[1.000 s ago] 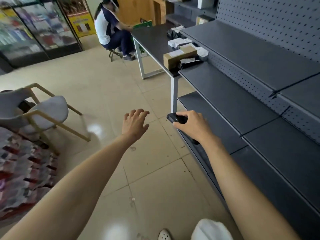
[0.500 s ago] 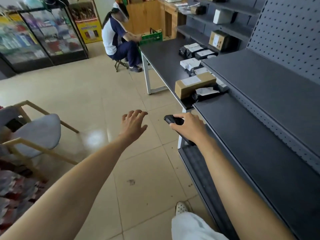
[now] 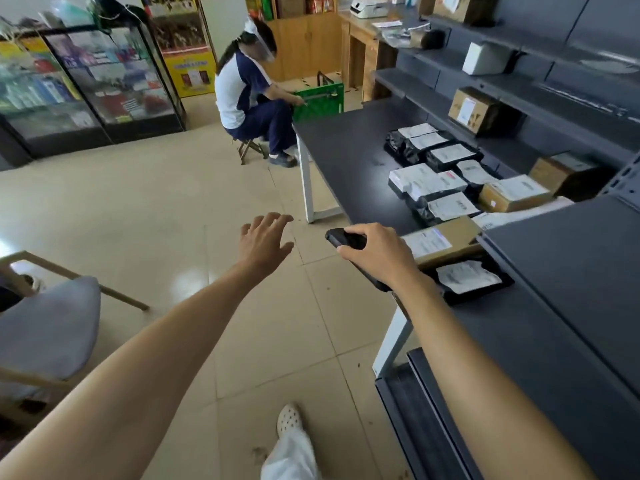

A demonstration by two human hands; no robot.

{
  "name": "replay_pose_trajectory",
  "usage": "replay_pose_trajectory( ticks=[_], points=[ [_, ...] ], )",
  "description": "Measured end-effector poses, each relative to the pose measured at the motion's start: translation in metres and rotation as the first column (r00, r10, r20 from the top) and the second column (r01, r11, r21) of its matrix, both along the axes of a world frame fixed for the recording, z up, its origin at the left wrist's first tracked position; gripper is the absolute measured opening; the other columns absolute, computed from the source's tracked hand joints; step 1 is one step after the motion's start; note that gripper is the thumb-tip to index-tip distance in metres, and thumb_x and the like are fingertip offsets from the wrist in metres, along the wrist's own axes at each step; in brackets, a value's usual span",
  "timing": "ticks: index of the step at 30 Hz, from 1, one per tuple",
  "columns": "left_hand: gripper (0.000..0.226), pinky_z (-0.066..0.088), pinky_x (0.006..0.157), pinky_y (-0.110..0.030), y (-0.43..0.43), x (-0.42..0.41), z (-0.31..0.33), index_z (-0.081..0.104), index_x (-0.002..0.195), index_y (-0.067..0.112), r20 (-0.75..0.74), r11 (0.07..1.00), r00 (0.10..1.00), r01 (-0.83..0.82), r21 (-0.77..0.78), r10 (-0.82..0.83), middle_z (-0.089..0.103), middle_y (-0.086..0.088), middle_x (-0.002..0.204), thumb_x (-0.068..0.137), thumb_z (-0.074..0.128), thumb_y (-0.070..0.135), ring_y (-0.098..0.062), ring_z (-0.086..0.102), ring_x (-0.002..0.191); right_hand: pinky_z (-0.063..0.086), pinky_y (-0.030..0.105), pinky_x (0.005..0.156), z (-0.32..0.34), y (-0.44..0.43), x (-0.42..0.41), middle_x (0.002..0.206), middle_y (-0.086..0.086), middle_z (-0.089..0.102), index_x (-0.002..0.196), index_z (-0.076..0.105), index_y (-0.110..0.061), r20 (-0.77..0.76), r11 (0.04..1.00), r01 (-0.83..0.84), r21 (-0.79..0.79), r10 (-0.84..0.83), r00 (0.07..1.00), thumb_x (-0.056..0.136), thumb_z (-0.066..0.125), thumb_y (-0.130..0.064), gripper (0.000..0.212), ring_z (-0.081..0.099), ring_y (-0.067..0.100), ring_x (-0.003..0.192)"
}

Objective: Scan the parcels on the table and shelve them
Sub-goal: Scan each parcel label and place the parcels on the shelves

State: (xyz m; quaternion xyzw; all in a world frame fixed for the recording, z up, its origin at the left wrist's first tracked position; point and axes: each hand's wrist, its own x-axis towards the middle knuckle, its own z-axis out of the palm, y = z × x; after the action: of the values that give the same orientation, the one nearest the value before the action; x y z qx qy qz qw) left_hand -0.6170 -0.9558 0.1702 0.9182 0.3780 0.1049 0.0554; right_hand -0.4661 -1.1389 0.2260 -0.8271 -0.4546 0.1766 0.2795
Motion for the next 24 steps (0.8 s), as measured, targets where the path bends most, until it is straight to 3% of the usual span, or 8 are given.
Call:
replay_pose_trajectory(
  ticks=[9, 12, 18, 24],
  points=[
    [0.058, 0.032, 0.109, -0.046, 0.214, 0.087, 0.011, 0.04, 0.145, 0.028, -0.096, 0.981, 0.979, 0.185, 0.06, -0.179, 0.043, 0.001, 0.147, 0.093, 0.064, 0.035, -0.027, 0.041, 0.133, 0.046, 0.034, 0.083, 0.021, 0.204, 0.068, 0.121, -0.003, 0.069, 0.129, 0.064, -0.035, -0.017, 0.995, 0.099, 0.033, -0.098, 0.995, 0.087, 0.068, -0.045, 0.043, 0.062, 0.025, 0.113],
    [0.058, 0.032, 0.11, -0.047, 0.282, 0.122, 0.01, 0.039, 0.146, 0.027, -0.114, 0.978, 0.976, 0.196, 0.066, -0.187, 0.043, 0.001, 0.148, 0.093, 0.064, 0.035, -0.028, 0.043, 0.132, 0.042, 0.032, 0.082, 0.012, 0.255, 0.098, 0.128, -0.006, 0.066, 0.134, 0.061, -0.034, -0.052, 0.99, 0.137, 0.032, -0.135, 0.989, 0.089, 0.067, -0.046, 0.047, 0.06, 0.023, 0.118],
    [0.058, 0.031, 0.109, -0.044, 0.349, 0.237, -0.026, 0.039, 0.146, 0.028, -0.151, 0.944, 0.933, 0.328, -0.022, -0.328, 0.043, 0.001, 0.149, 0.094, 0.063, 0.035, -0.026, 0.042, 0.134, 0.044, 0.04, 0.102, -0.026, 0.317, 0.189, 0.141, -0.005, 0.058, 0.139, 0.058, -0.028, -0.113, 0.964, 0.259, -0.058, -0.264, 0.958, 0.09, 0.067, -0.045, 0.053, 0.053, 0.023, 0.13],
    [0.059, 0.035, 0.107, -0.046, 0.389, 0.399, -0.049, 0.041, 0.144, 0.03, -0.129, 0.907, 0.898, 0.412, -0.088, -0.42, 0.045, 0.003, 0.146, 0.09, 0.064, 0.035, -0.028, 0.043, 0.132, 0.046, 0.04, 0.102, -0.053, 0.379, 0.327, 0.141, -0.003, 0.058, 0.139, 0.058, -0.029, -0.155, 0.925, 0.379, -0.021, -0.377, 0.913, 0.089, 0.066, -0.044, 0.053, 0.054, 0.024, 0.128]
  ],
)
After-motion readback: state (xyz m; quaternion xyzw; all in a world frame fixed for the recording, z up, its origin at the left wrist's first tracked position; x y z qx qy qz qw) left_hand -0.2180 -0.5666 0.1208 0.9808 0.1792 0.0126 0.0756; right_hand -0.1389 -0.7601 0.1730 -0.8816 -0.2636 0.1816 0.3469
